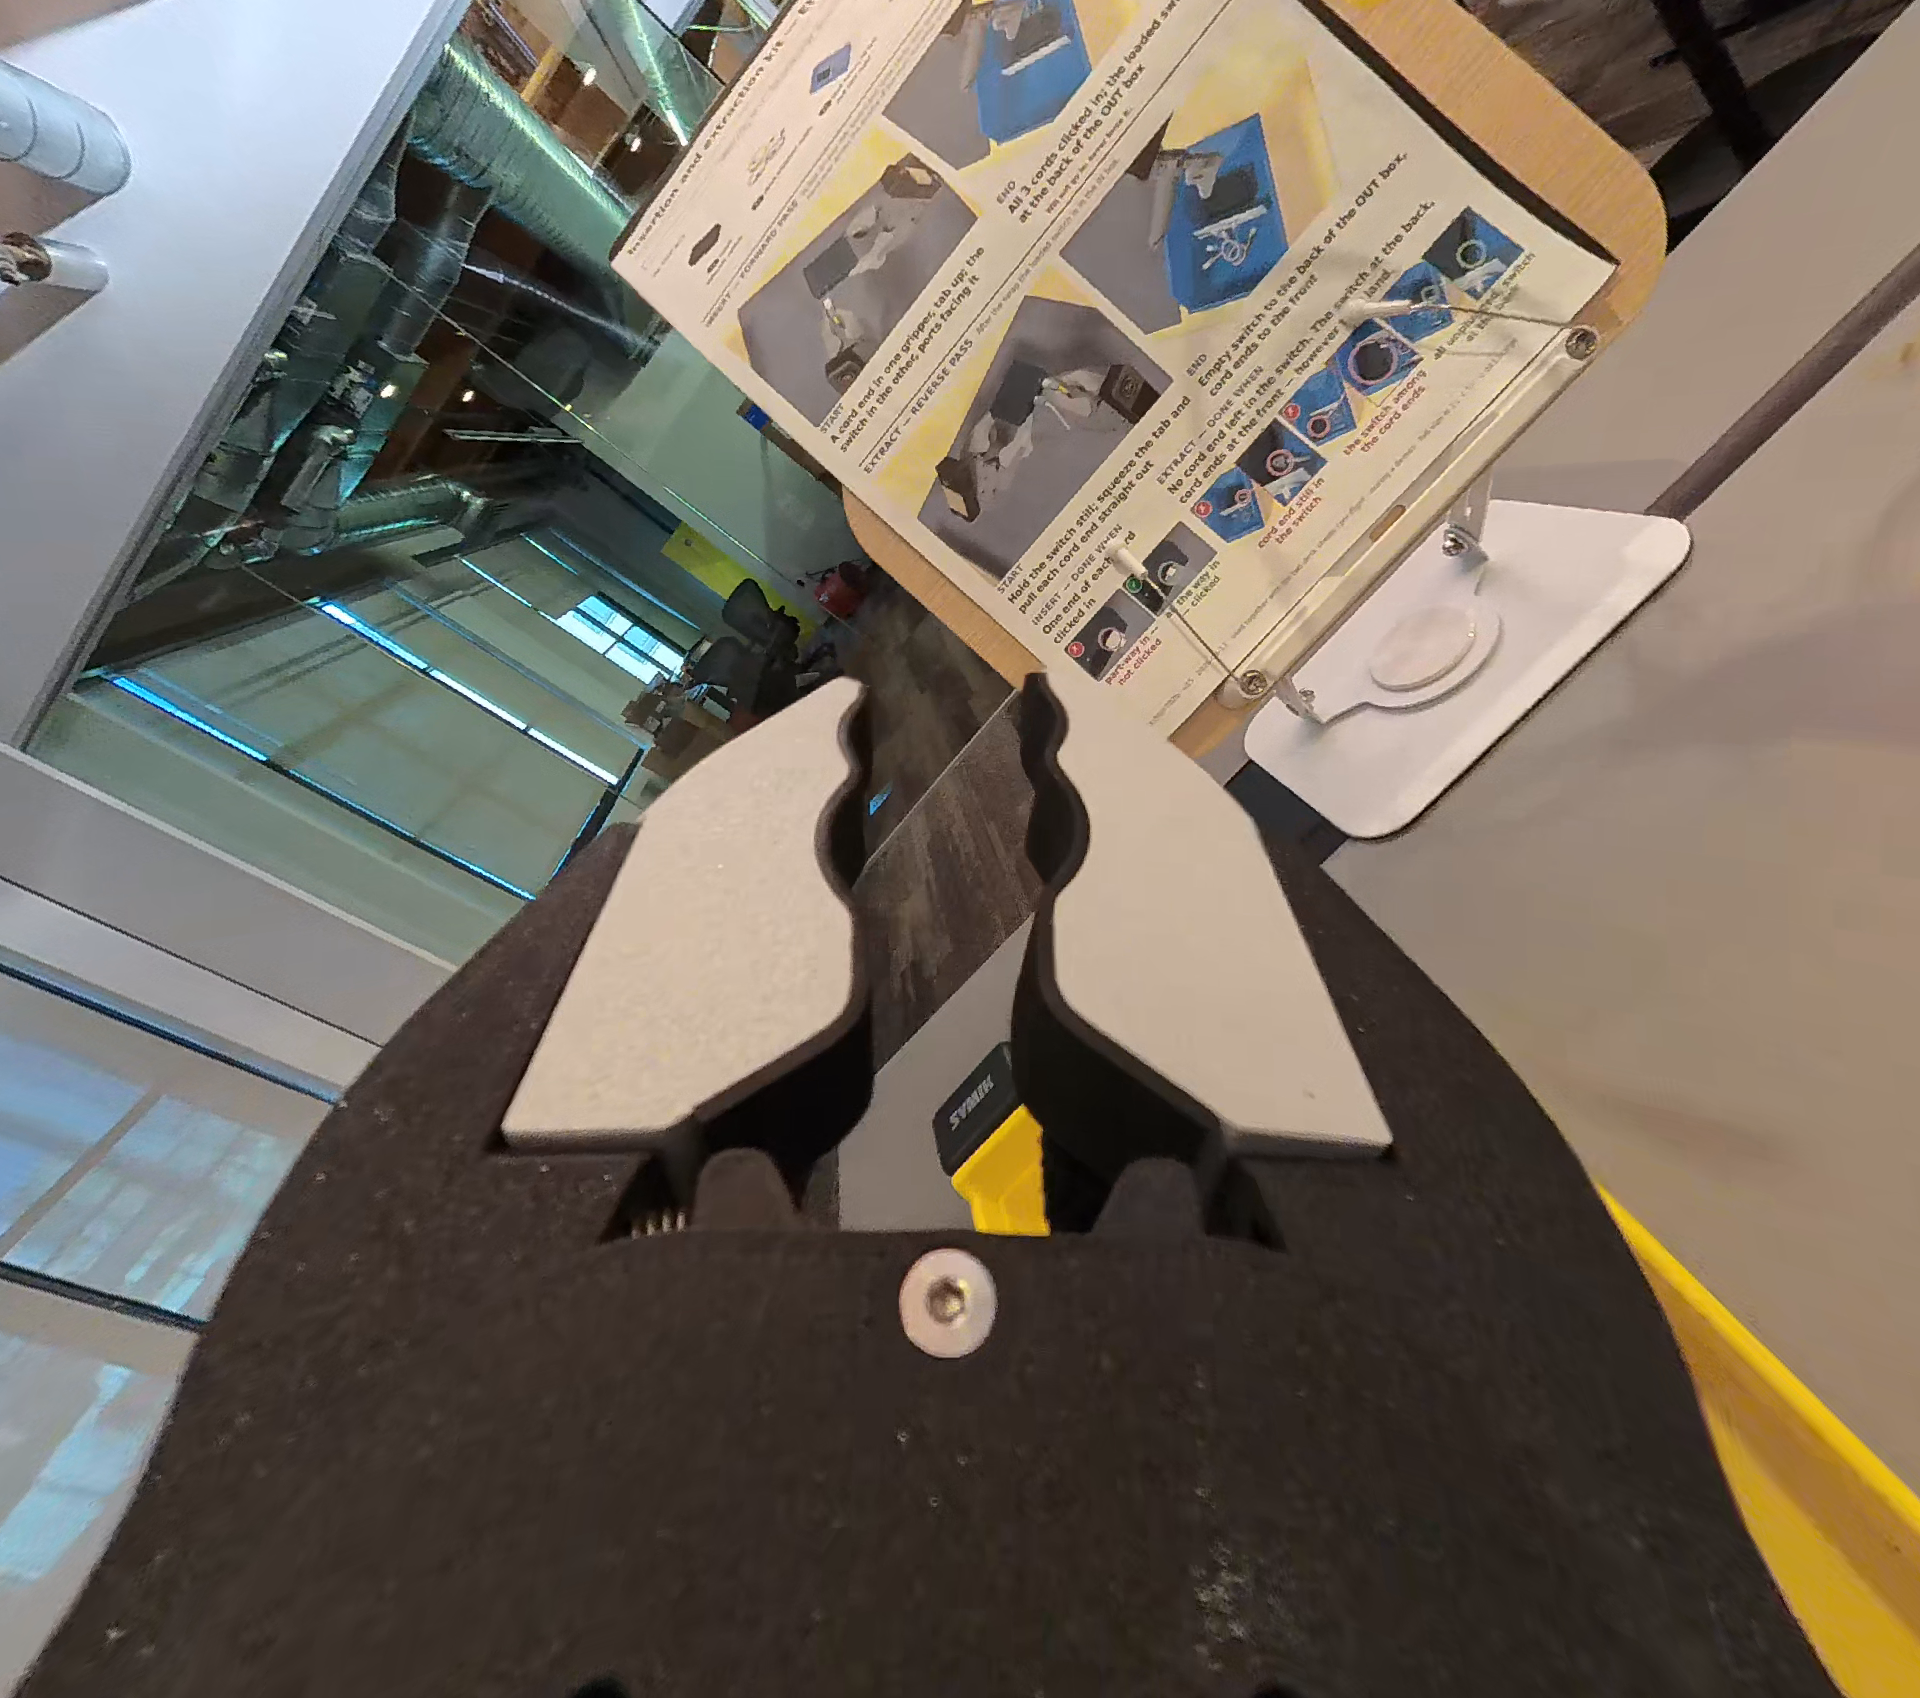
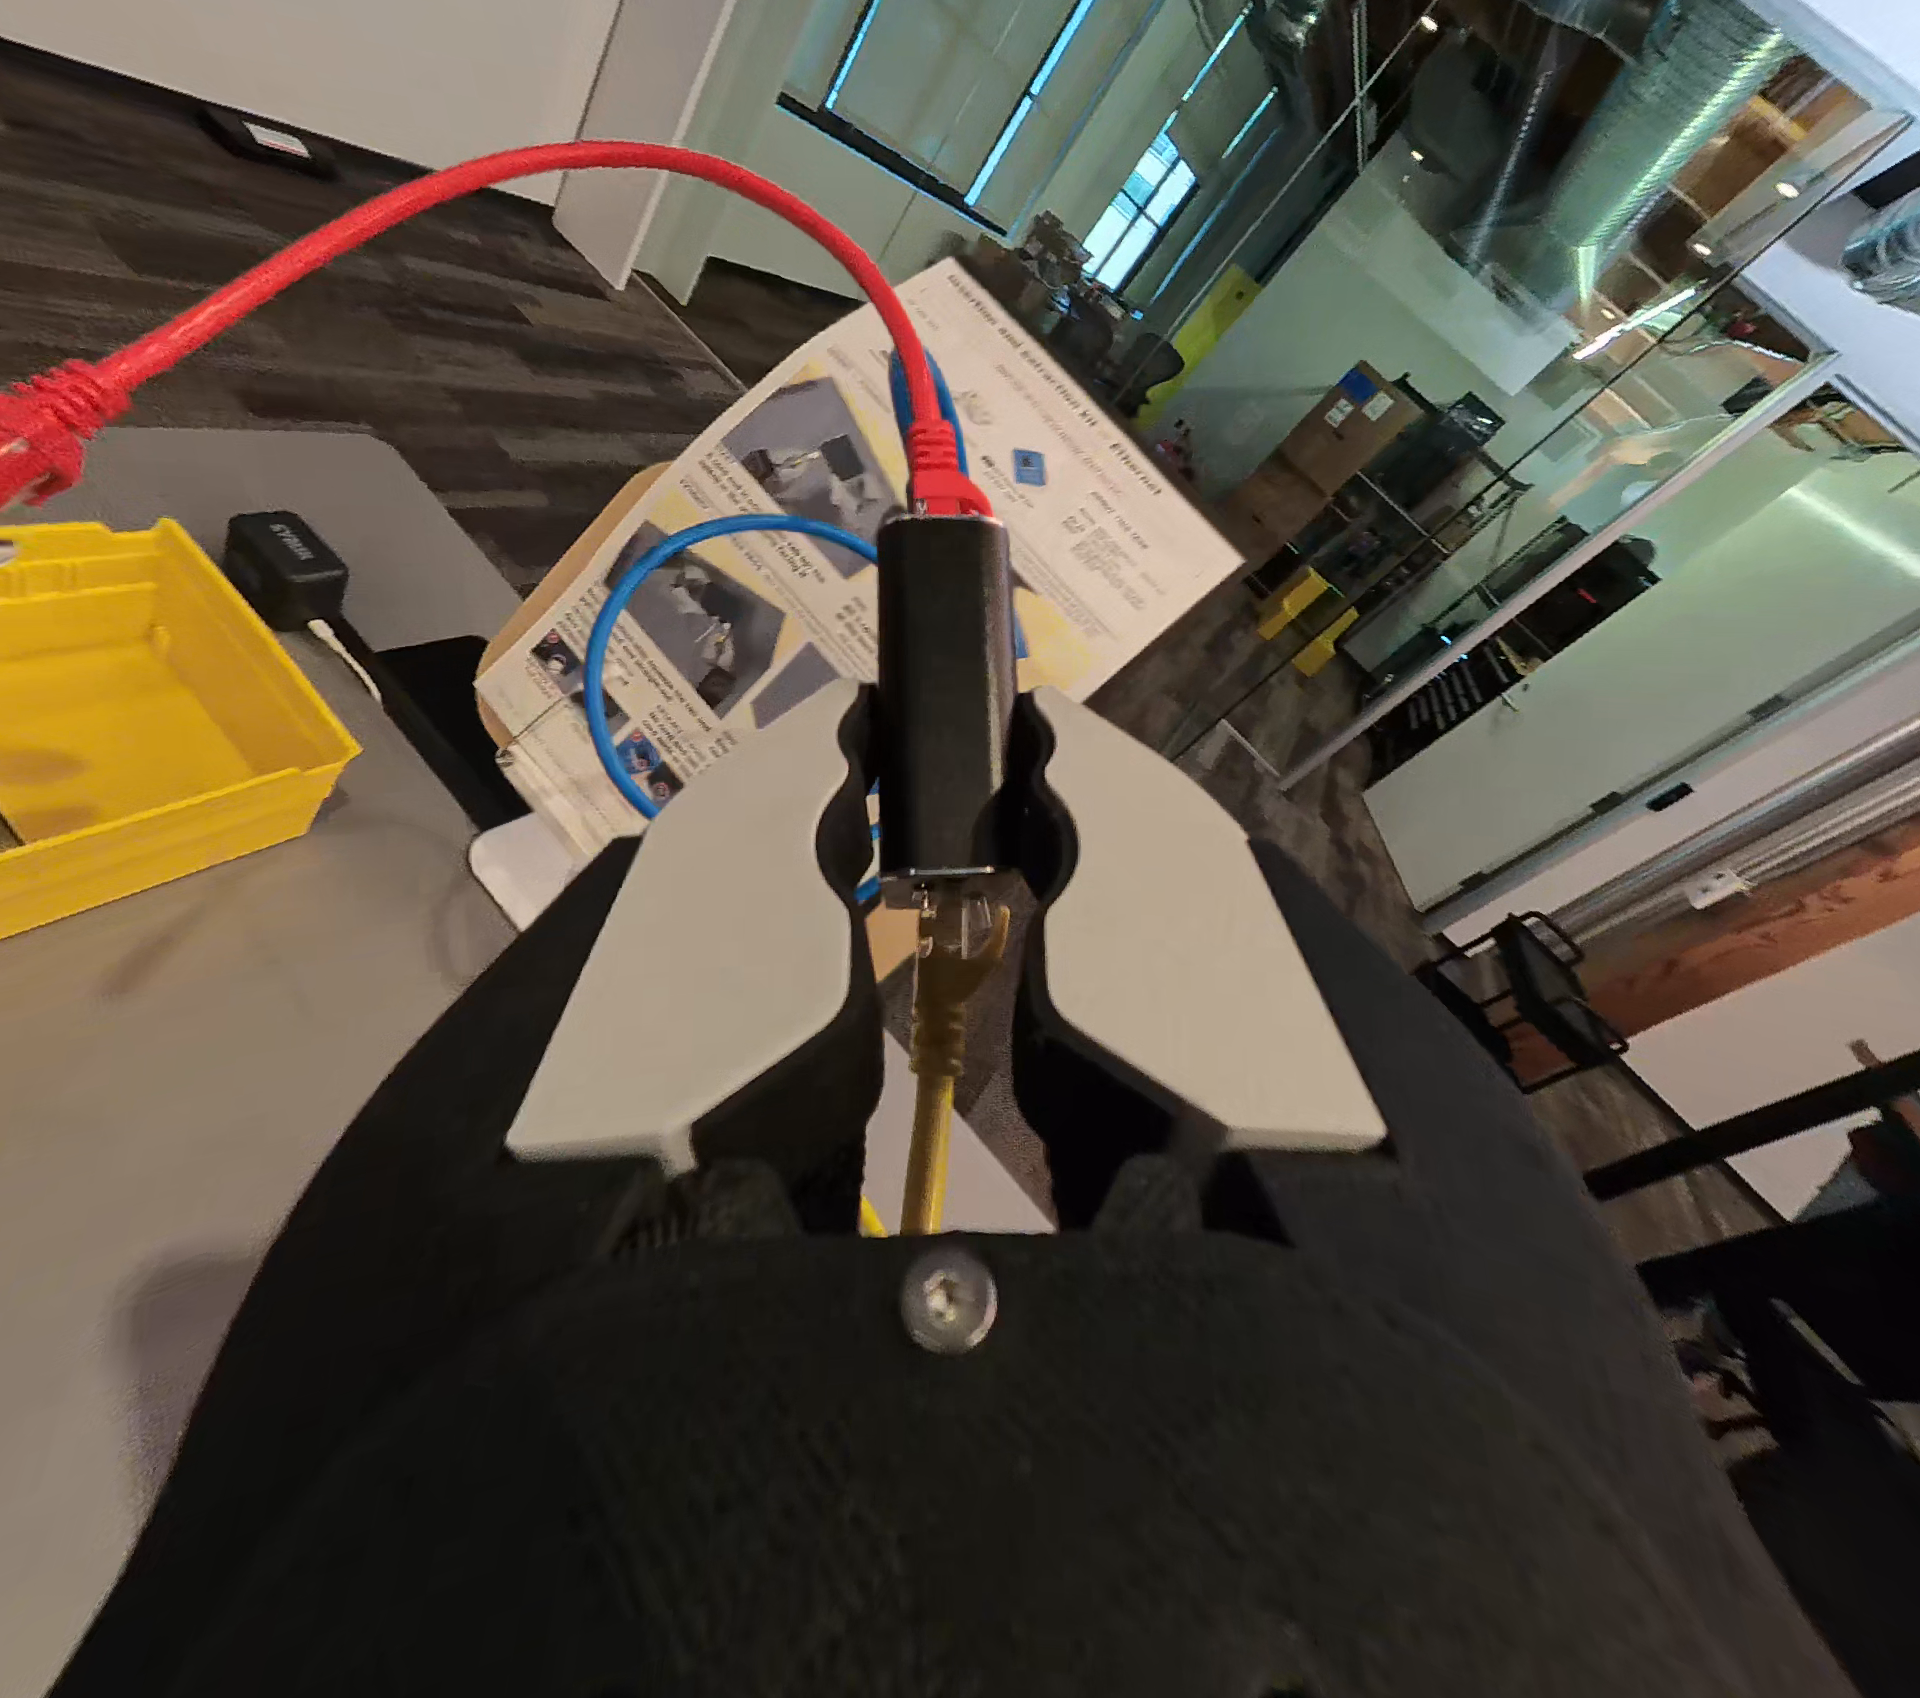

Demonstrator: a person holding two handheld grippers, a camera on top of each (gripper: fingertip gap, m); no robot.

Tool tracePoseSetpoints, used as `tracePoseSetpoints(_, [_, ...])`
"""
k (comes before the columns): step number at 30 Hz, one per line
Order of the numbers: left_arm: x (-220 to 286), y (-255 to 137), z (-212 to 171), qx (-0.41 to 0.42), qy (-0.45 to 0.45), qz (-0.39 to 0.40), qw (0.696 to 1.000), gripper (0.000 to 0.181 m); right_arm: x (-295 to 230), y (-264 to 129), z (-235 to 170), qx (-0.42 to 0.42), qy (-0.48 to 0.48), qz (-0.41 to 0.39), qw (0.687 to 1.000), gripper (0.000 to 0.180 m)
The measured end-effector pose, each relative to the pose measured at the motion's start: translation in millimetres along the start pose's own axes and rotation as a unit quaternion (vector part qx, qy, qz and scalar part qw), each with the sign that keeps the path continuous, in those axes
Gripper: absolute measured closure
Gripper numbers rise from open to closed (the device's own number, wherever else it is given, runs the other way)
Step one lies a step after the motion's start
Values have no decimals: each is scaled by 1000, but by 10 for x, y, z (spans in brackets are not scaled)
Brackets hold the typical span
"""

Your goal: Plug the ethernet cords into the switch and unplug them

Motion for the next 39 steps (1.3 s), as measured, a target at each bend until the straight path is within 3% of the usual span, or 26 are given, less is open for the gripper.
tracePoseSetpoints(6, [57, 35, 11, -4, 10, -12, 1000, 155, 342, -95, 33, -46, -31, -12, 998, 154])
tracePoseSetpoints(13, [54, 22, 16, 1, 5, -18, 1000, 155, 556, -249, -718, -94, 25, 34, 995, 153])
tracePoseSetpoints(17, [65, 20, -5, -4, 5, -26, 1000, 155, 677, -401, -1209, -112, 59, 17, 992, 153])
tracePoseSetpoints(23, [91, 57, -47, -14, 7, -33, 999, 155, 616, -515, -1588, -39, 51, 60, 996, 153])
tracePoseSetpoints(29, [152, 90, -38, -25, 21, -42, 999, 155, 685, -582, -1746, 31, 135, 93, 986, 153])
tracePoseSetpoints(33, [185, 104, -14, -22, 25, -48, 998, 156, 739, -852, -2085, 72, 148, 74, 984, 153])
tracePoseSetpoints(39, [247, 142, 6, -22, 31, -60, 997, 156, 671, -1368, -2685, 56, 211, 65, 974, 153])
Point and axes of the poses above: each gripper's, where its closed fingertips meet, y out along the fingers, z out of its top, x = y × z across the jaws, the point moved 8 cm from there along -y, back along the fingers, and after that the axes turned 15 degrees about x, right-handed, at the moved point
